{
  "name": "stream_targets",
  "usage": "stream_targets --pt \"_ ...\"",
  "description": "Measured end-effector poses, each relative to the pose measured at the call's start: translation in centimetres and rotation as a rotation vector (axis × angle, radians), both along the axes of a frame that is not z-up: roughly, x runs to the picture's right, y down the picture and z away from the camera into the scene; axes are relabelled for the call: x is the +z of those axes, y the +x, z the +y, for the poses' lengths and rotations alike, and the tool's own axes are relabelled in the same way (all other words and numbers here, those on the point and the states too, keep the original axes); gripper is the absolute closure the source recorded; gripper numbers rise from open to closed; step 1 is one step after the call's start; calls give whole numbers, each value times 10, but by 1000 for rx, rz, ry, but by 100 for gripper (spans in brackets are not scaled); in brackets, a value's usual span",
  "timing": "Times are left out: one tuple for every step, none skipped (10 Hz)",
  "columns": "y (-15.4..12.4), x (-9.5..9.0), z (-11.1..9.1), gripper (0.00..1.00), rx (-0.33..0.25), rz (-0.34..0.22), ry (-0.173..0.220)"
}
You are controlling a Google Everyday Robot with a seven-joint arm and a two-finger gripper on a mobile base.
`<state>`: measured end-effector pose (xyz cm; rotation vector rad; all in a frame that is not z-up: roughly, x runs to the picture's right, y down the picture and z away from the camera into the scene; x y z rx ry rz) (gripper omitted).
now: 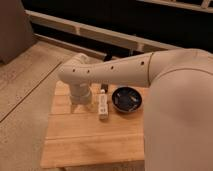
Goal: Pick up the ceramic cup
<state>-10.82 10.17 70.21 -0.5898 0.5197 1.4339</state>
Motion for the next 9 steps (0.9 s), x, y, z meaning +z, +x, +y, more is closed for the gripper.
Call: stream_targets --pt "0 0 0 35 0 0 0" --pt "0 0 0 35 0 0 0" --pt "0 1 -1 35 -1 2 1" --pt "2 2 -4 35 -3 9 2" --pt "14 12 -21 35 -18 40 25" --pt "24 19 -38 35 -32 59 46" --pt "30 24 -51 35 -44 67 61" --pt "35 30 -65 35 -59 72 79" --pt "36 33 -73 35 -67 73 88"
